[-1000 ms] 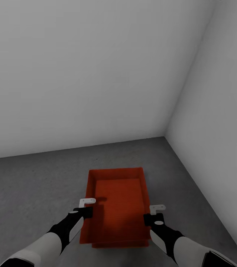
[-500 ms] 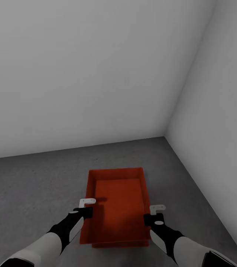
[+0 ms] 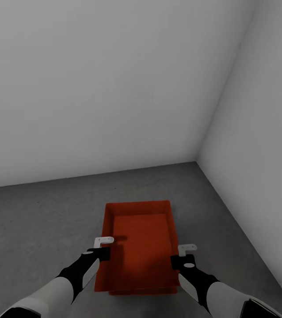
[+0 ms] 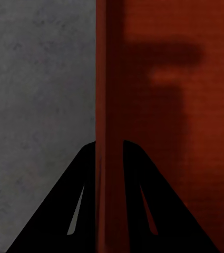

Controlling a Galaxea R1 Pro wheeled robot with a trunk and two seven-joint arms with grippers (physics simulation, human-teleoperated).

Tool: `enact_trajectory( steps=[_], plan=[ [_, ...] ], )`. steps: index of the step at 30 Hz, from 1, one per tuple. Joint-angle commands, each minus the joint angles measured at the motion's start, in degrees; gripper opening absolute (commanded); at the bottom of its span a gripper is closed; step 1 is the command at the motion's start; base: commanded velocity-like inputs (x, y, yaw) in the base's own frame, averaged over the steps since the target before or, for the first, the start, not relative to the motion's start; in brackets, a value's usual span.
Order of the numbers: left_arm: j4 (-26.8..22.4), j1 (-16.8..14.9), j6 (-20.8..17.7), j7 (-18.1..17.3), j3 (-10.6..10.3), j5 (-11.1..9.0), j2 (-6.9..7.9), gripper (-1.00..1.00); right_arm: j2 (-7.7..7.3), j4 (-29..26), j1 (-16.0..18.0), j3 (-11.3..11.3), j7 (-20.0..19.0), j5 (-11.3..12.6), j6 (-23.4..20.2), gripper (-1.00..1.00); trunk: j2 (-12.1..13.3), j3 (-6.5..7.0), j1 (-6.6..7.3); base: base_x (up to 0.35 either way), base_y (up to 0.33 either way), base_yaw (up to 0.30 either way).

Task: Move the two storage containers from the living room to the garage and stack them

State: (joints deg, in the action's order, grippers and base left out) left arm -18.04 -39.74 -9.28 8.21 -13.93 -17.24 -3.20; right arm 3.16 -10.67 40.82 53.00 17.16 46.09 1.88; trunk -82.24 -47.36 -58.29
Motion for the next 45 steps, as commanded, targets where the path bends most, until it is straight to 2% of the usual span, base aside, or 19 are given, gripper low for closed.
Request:
enact_trajectory(
  steps=[1,18,32,43,45],
  plan=[
    [-0.2,0.0,0.8,0.8,-1.7,1.0,0.04,-1.0,0.01,0.2,0.0,-0.1,0.3,2.1,0.1,-1.0,-0.4,-0.23,-0.22,0.0,0.0,0.0],
    [-0.2,0.0,0.8,0.8,-1.7,0.9,0.04,-1.0,0.01,0.2,0.0,-0.1,0.3,2.1,0.1,-1.0,-7.3,-3.28,-3.96,0.0,0.0,0.0],
    [-0.2,0.0,0.8,0.8,-1.7,0.9,0.04,-1.0,0.01,0.2,0.0,-0.1,0.3,2.1,0.1,-1.0,-7.3,-3.28,-3.96,0.0,0.0,0.0],
    [-0.2,0.0,0.8,0.8,-1.7,0.9,0.04,-1.0,0.01,0.2,0.0,-0.1,0.3,2.1,0.1,-1.0,-11.7,-5.25,-6.37,0.0,0.0,0.0],
    [-0.2,0.0,0.8,0.8,-1.7,0.9,0.04,-1.0,0.01,0.2,0.0,-0.1,0.3,2.1,0.1,-1.0,-11.7,-5.25,-6.37,0.0,0.0,0.0]
  ],
)
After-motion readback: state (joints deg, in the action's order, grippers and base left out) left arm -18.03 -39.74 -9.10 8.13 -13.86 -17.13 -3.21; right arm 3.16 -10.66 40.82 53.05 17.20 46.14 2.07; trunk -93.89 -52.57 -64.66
